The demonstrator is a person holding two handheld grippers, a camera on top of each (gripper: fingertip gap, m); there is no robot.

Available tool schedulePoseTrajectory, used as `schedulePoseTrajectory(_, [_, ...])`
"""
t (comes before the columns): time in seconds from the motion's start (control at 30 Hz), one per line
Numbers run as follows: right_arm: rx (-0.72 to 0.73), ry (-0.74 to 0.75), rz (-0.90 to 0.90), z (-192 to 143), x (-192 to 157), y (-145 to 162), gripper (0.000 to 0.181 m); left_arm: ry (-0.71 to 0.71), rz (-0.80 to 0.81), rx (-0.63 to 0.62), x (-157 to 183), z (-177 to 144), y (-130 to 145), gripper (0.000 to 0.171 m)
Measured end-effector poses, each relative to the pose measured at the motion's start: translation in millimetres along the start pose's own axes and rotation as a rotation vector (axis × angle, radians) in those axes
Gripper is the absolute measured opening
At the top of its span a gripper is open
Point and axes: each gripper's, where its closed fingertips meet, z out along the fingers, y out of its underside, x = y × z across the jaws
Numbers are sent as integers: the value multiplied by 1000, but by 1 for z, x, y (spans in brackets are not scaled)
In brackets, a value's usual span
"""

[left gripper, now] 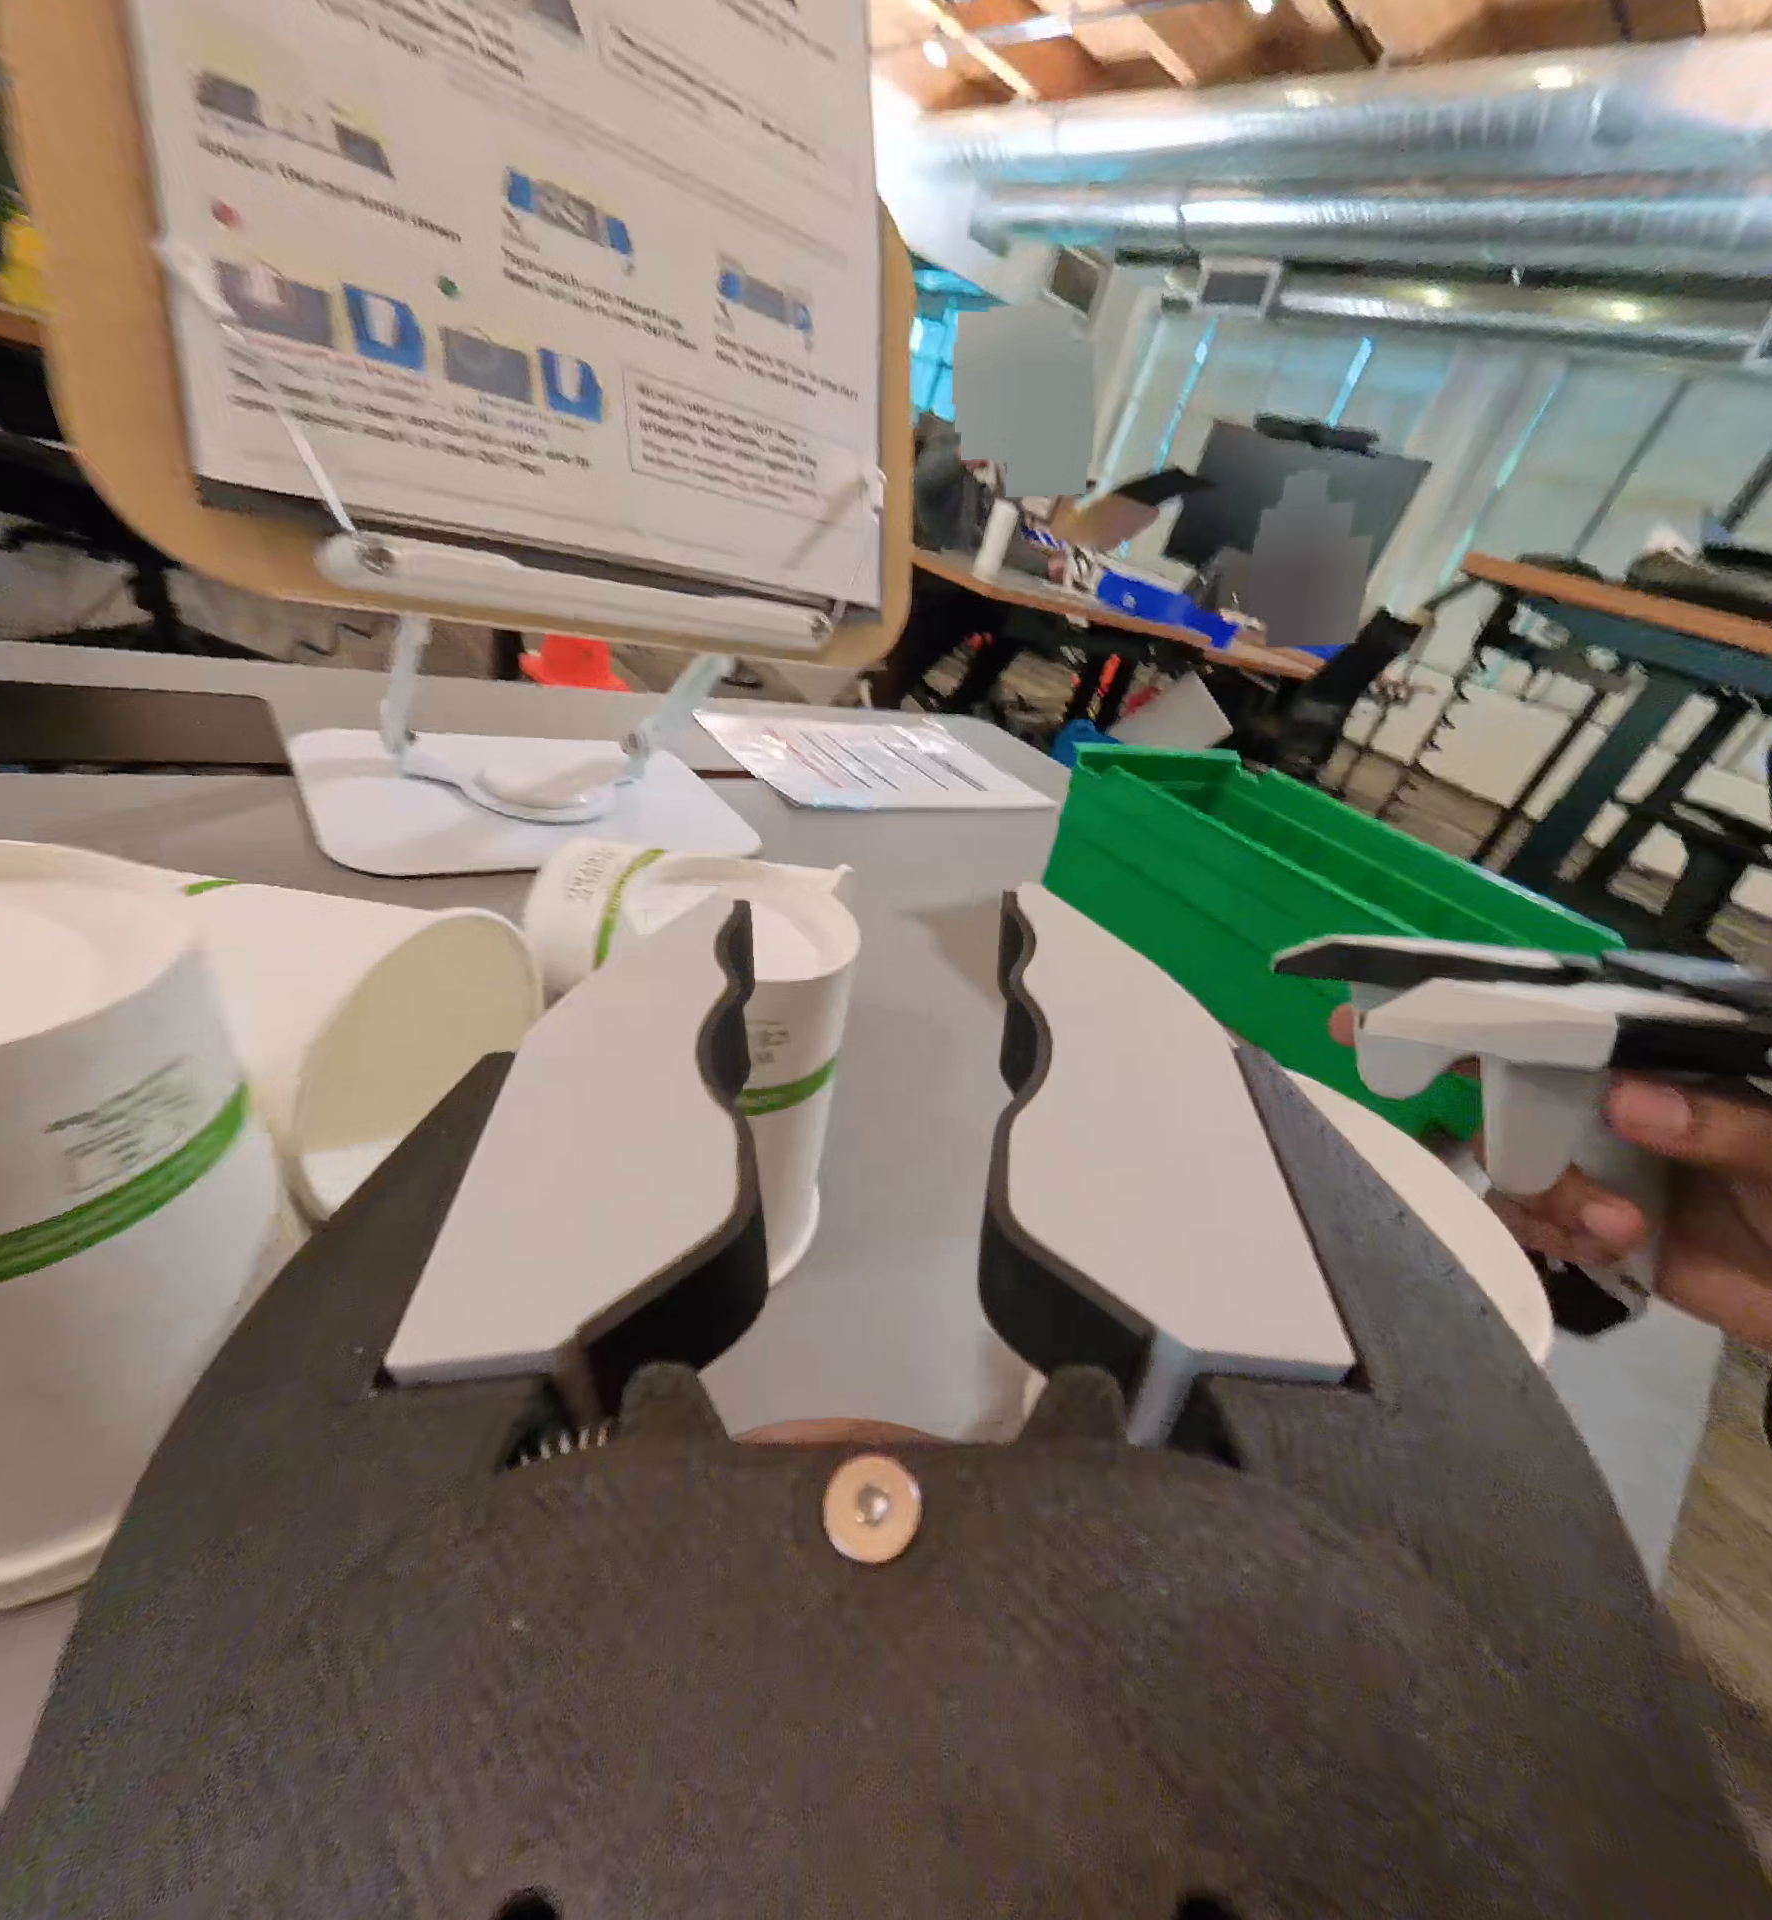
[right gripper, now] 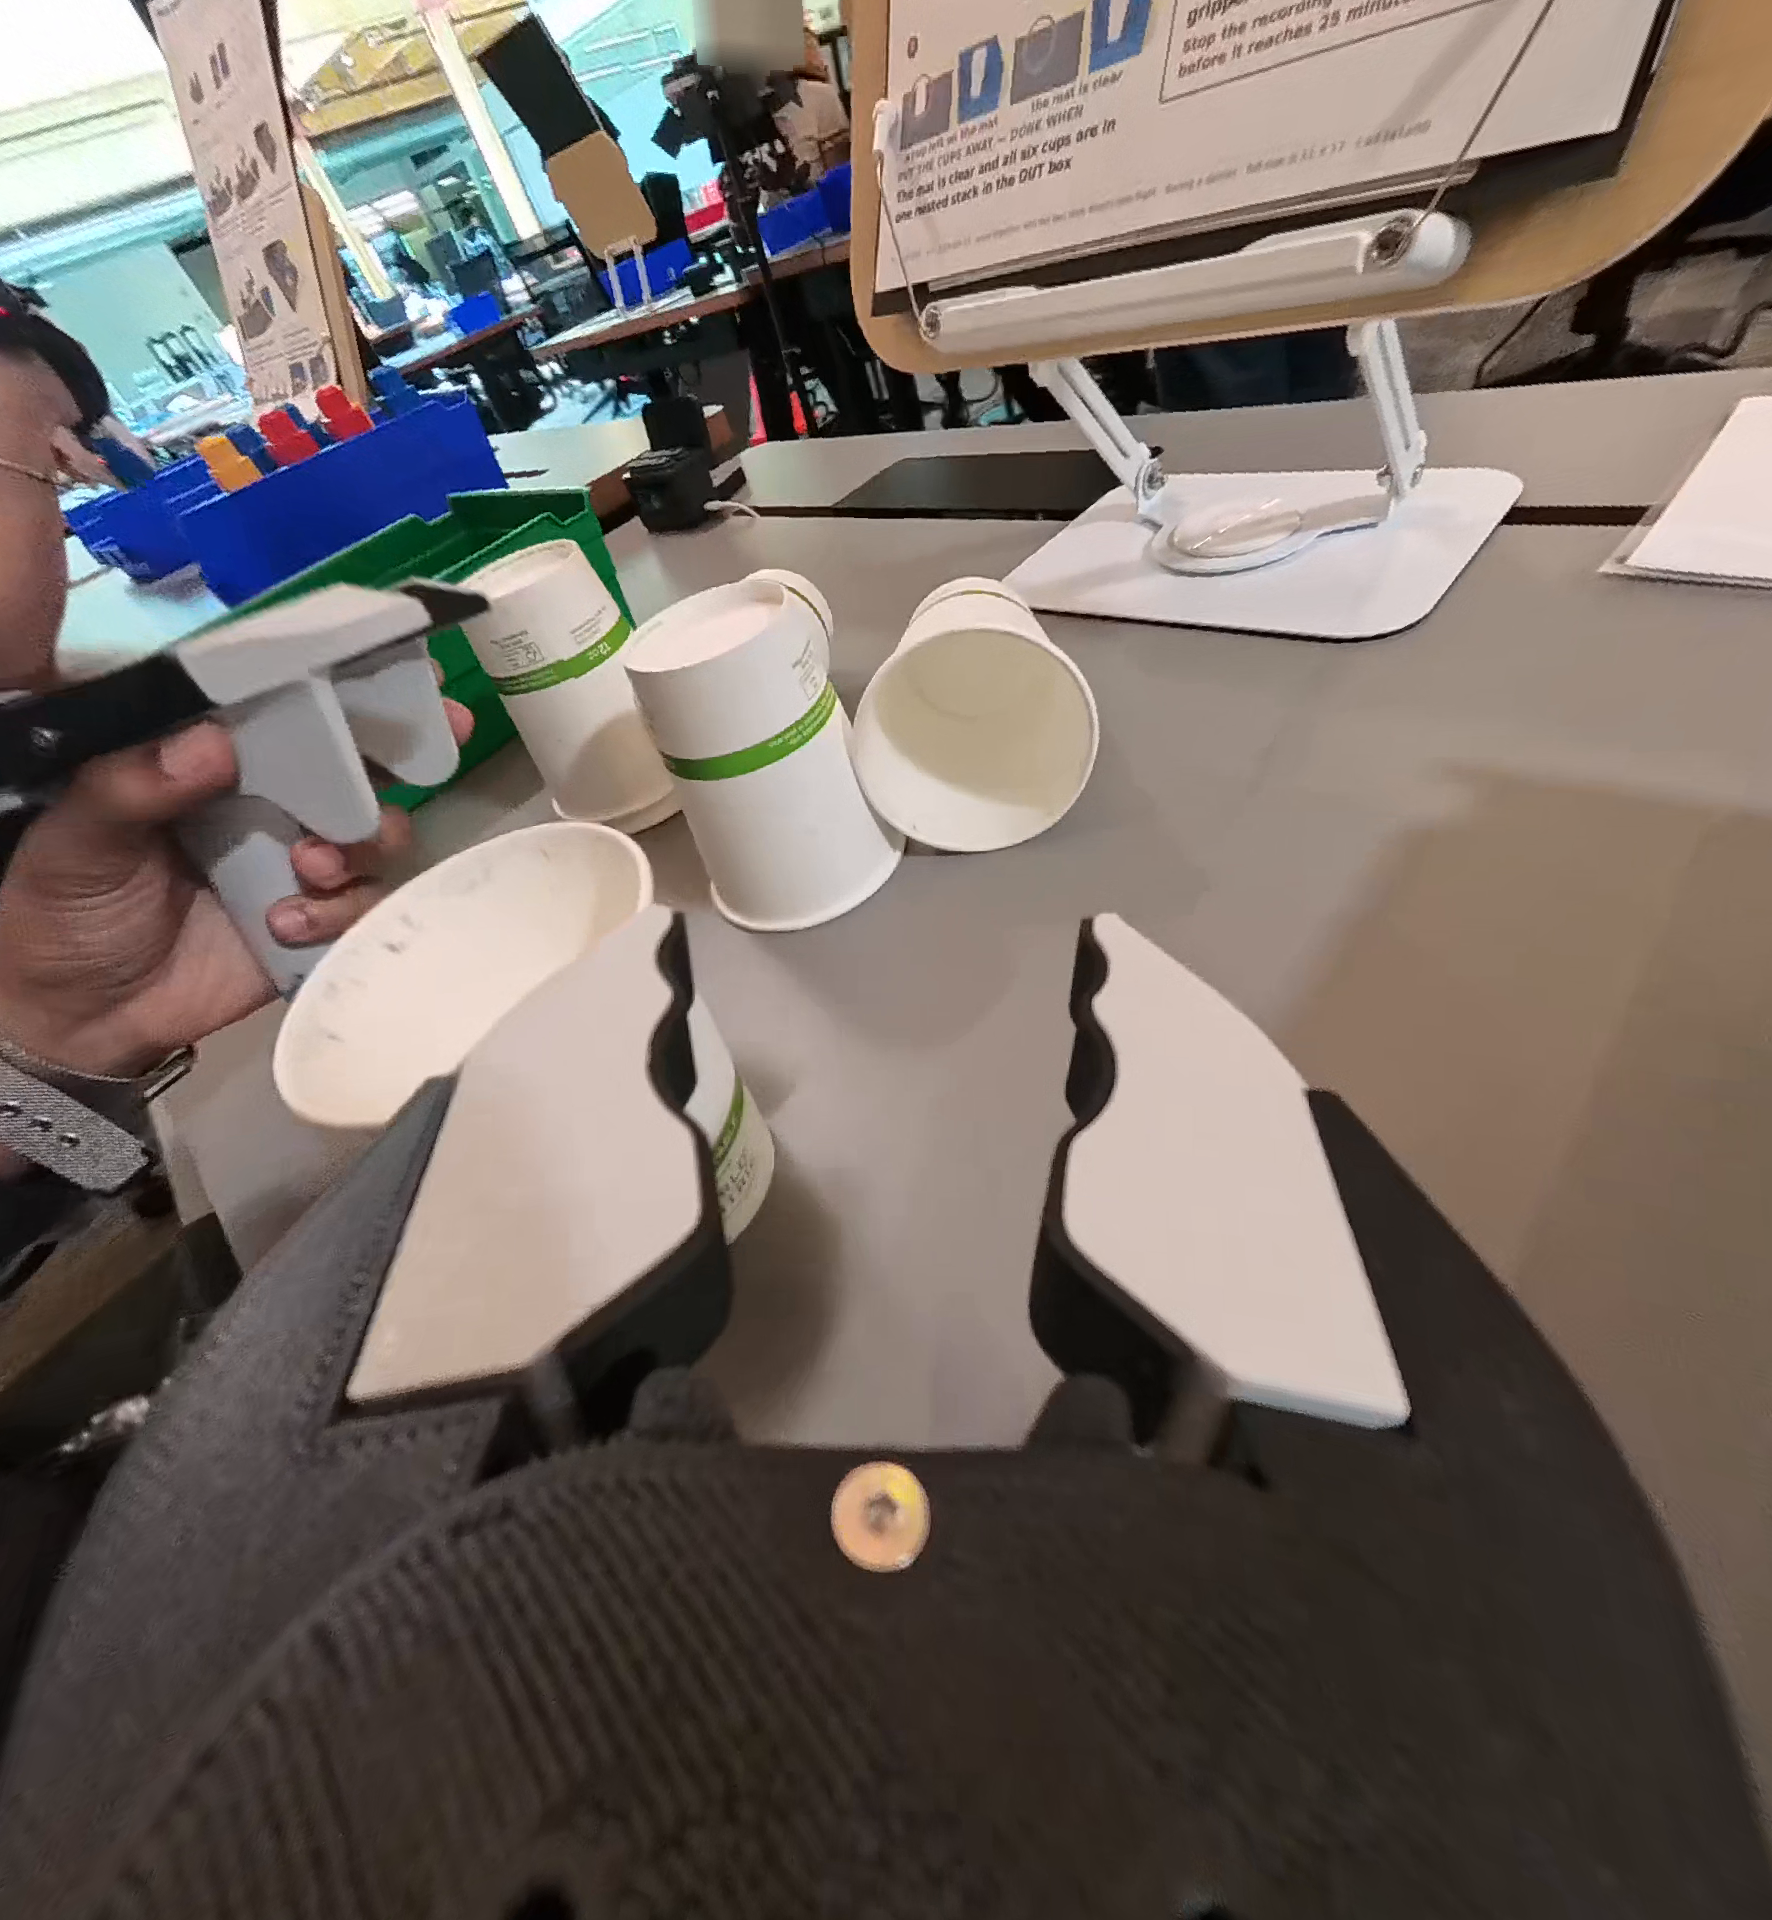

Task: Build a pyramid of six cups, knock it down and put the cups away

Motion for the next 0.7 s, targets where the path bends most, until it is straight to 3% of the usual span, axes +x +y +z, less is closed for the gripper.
schedulePoseTrajectory(0.07, [20, -28, 37, 0, -1, 1, 69, -11, 19, -22, 3, -4, 5, 49])
schedulePoseTrajectory(0.23, [26, -70, 52, 1, -6, -2, 69, -46, -120, 99, -16, -36, -32, 39])
schedulePoseTrajectory(0.37, [45, -73, 59, 0, -9, -8, 67, -104, -49, -12, -27, -44, -7, 41])
schedulePoseTrajectory(0.57, [23, -42, -42, 14, -13, -8, 64, -68, 32, -127, -26, -43, 26, 41])
schedulePoseTrajectory(0.7, [7, 2, -144, 19, -8, -6, 64, -37, 54, -126, -25, -41, 27, 41])
